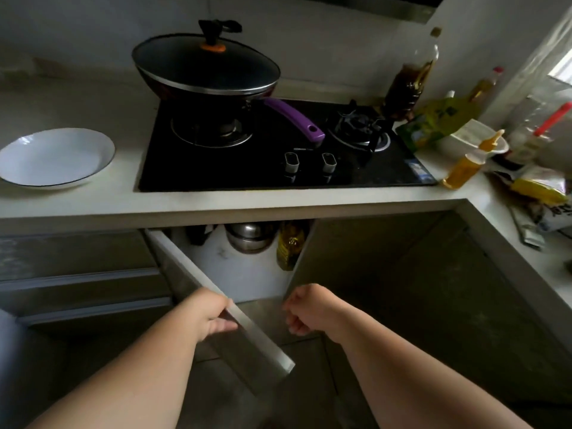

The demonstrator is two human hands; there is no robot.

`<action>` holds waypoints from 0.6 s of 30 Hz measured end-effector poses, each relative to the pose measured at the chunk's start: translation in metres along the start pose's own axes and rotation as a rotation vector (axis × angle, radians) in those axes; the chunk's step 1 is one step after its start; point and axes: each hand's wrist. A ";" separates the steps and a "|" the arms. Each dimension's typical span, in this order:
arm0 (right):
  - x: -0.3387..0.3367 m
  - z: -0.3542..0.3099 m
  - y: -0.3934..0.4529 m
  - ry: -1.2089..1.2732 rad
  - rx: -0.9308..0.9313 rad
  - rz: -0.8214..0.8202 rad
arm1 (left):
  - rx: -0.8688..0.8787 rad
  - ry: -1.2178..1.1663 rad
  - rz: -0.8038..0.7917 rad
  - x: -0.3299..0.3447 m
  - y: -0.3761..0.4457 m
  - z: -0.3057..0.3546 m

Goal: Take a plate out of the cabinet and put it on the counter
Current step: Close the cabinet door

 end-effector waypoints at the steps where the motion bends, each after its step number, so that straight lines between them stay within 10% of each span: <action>1: -0.007 0.002 0.007 -0.043 0.015 -0.033 | -0.001 -0.057 0.007 0.010 0.008 0.003; 7: -0.046 -0.003 0.051 -0.319 -0.006 -0.158 | 0.018 -0.384 -0.022 0.073 0.033 0.051; 10: -0.061 0.002 0.078 -0.917 -0.191 -0.111 | 0.053 -0.476 -0.047 0.086 0.037 0.071; 18: -0.081 -0.023 0.149 -0.560 -0.009 0.089 | 0.095 -0.475 -0.113 0.090 0.057 0.104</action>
Point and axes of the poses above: each hand's wrist, its own y-axis towards the middle knuckle, its own x-axis out of the palm, z = x × y
